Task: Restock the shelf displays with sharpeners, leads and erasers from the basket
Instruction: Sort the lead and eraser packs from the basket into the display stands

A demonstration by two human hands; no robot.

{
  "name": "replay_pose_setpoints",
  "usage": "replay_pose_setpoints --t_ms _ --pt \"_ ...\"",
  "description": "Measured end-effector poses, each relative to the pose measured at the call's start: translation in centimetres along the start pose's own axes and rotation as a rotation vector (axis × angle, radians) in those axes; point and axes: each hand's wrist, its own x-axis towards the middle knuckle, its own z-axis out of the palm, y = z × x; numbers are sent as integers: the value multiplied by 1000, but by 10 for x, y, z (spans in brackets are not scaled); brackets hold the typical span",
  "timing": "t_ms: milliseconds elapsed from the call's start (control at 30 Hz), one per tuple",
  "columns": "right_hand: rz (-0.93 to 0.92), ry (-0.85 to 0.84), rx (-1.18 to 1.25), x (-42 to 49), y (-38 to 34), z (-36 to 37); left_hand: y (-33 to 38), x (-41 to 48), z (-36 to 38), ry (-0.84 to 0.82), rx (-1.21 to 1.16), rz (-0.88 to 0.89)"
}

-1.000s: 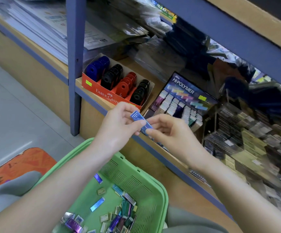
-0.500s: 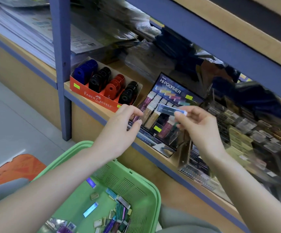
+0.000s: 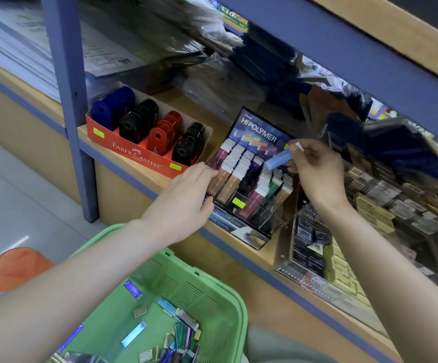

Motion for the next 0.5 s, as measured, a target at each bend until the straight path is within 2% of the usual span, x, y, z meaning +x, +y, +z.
replay_pose_setpoints --t_ms 300,433,500 --pt "-76 1 39 21 -7 26 -8 35 -8 87 -35 46" --pt "-82 -15 29 26 -7 38 -9 64 -10 -111 -30 60" --pt "-90 -20 19 28 -7 40 -7 71 -12 -146 -59 33"
